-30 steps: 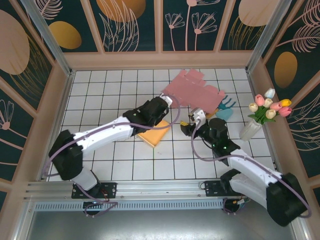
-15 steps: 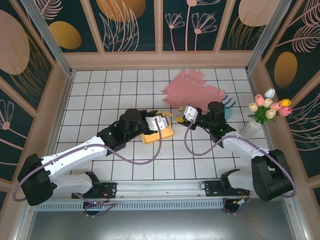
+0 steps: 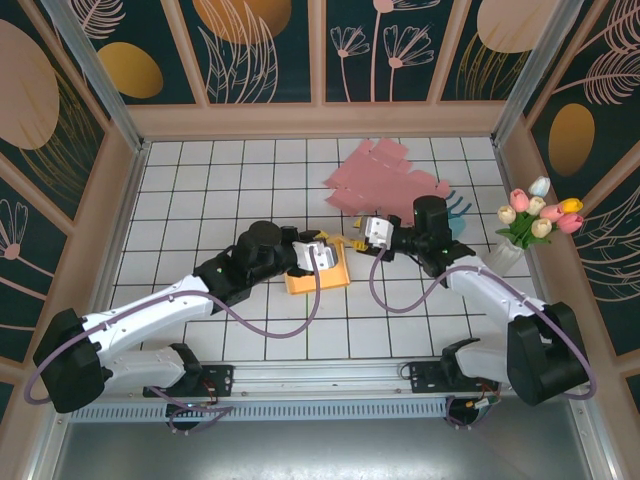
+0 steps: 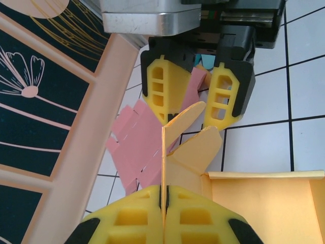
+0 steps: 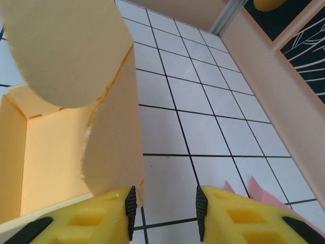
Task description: Fold the paper box
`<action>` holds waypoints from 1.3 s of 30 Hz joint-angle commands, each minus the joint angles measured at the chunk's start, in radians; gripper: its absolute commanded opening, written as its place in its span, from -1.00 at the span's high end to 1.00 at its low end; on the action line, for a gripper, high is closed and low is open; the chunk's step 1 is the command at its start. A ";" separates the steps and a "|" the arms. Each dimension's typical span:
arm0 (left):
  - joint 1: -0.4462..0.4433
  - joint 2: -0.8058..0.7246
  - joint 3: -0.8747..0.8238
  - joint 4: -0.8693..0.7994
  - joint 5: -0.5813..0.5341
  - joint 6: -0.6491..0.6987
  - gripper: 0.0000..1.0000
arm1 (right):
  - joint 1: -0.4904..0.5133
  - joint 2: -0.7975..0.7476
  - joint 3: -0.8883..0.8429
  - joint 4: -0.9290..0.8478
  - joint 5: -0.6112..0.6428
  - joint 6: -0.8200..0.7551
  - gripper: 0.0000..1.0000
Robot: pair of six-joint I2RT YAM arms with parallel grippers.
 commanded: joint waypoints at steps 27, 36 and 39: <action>-0.002 0.009 -0.002 0.012 0.146 -0.002 1.00 | 0.148 0.093 0.119 -0.069 -0.084 -0.083 0.28; -0.001 0.003 0.005 -0.010 0.202 -0.002 1.00 | 0.164 0.107 0.136 -0.090 -0.124 -0.091 0.31; -0.002 0.009 0.007 -0.010 0.209 -0.003 1.00 | 0.185 0.114 0.155 -0.117 -0.148 -0.098 0.30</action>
